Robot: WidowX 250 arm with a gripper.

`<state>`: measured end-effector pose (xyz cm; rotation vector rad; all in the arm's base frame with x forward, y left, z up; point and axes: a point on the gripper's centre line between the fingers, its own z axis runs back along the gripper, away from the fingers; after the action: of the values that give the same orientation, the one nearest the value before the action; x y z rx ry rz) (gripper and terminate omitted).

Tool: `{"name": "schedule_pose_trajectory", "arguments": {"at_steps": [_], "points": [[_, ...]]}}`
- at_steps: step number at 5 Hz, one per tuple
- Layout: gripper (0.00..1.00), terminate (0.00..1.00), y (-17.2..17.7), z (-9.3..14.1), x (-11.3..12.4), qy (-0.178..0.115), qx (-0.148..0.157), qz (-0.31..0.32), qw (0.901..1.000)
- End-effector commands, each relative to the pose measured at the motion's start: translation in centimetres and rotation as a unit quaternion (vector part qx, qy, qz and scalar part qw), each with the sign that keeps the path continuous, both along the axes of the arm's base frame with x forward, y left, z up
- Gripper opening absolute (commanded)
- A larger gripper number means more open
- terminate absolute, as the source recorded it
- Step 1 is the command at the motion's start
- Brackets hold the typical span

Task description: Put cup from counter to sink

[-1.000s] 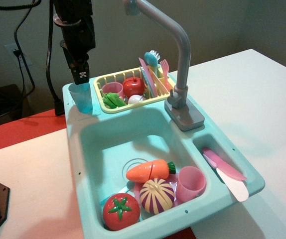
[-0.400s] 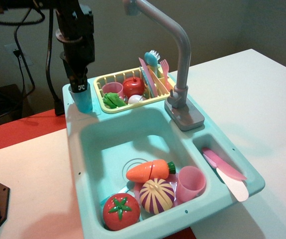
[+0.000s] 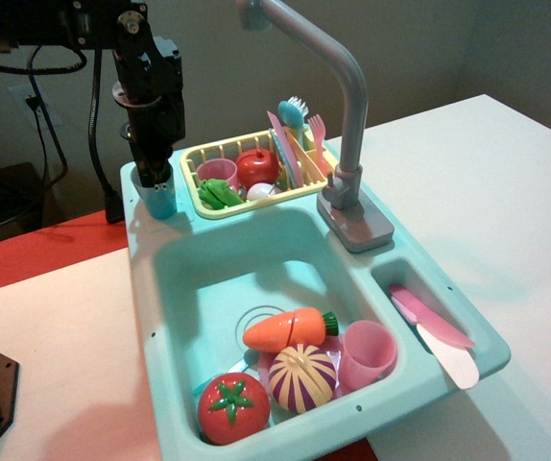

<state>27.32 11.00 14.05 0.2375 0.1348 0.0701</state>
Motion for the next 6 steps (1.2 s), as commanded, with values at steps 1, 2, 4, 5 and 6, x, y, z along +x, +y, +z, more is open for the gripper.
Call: {"name": "schedule_pose_trajectory", "arguments": {"at_steps": [1,2,4,5,6], "points": [[0.0,0.0,0.6,1.5,-0.4,-0.028,0.01,0.011,0.9995],[0.0,0.0,0.2,1.9,-0.2,-0.038,0.005,0.006,0.9993],[0.0,0.0,-5.7,3.7,3.4,-0.083,-0.029,-0.09,0.9921],[0.0,0.0,-9.7,4.0,5.0,-0.098,-0.053,-0.136,0.9844],[0.0,0.0,-12.2,2.4,5.5,-0.095,-0.067,-0.146,0.9825]]}}
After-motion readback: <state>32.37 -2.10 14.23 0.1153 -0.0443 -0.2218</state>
